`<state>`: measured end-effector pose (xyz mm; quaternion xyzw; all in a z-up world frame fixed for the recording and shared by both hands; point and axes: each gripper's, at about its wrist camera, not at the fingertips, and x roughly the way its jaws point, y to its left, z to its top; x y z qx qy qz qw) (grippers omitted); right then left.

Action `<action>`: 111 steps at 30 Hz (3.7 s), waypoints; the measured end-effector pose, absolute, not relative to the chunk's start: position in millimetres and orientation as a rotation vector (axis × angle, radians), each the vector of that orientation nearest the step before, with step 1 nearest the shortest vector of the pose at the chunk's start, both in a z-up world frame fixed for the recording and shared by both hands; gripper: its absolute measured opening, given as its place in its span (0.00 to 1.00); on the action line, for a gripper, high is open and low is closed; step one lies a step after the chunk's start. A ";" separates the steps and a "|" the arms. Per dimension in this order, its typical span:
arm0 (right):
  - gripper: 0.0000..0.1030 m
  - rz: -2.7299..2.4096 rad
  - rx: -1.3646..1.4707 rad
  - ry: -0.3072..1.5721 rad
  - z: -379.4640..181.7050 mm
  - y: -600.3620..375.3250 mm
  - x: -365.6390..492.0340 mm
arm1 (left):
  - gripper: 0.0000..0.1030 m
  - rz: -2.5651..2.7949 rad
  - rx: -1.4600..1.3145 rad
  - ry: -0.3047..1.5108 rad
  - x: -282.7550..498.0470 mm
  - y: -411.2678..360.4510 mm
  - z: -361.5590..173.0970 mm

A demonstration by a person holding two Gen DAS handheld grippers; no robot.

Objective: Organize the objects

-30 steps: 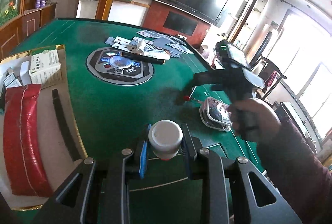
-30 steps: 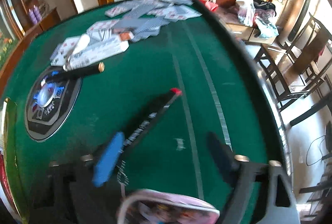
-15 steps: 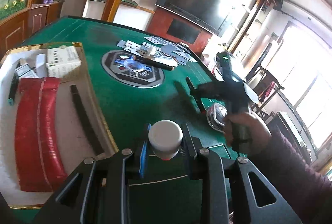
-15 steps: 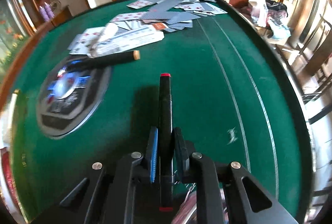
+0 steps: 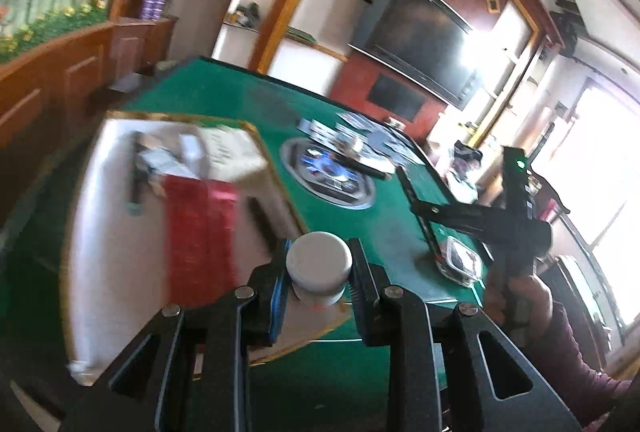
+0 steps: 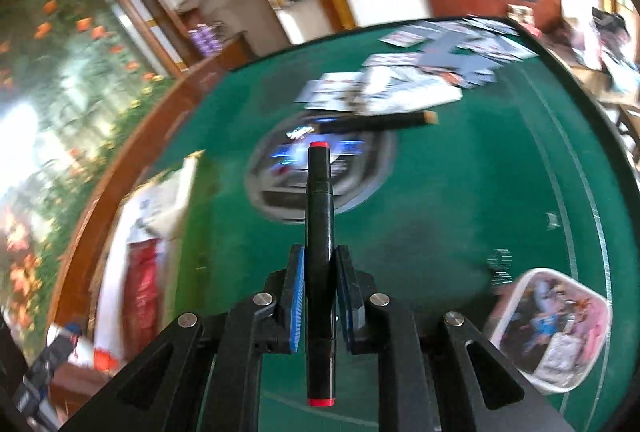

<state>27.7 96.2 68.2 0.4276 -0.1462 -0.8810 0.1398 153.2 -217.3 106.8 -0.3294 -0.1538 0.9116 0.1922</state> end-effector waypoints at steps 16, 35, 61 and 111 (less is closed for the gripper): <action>0.16 -2.197 1.238 -0.350 57.6 -35.6 31.3 | 0.25 2.719 -1.292 -0.408 99.5 -302.5 60.7; 0.16 -2.224 1.395 -0.123 16.6 -109.5 30.9 | 0.49 2.716 -1.399 -0.422 50.1 -311.4 35.0; 0.92 -2.665 0.941 0.210 78.7 -103.5 92.6 | 0.91 3.095 -1.093 -0.447 131.1 -327.8 78.9; 0.97 -2.993 1.080 -0.472 77.4 183.5 63.0 | 0.91 2.661 -1.168 -0.248 80.4 -150.1 99.8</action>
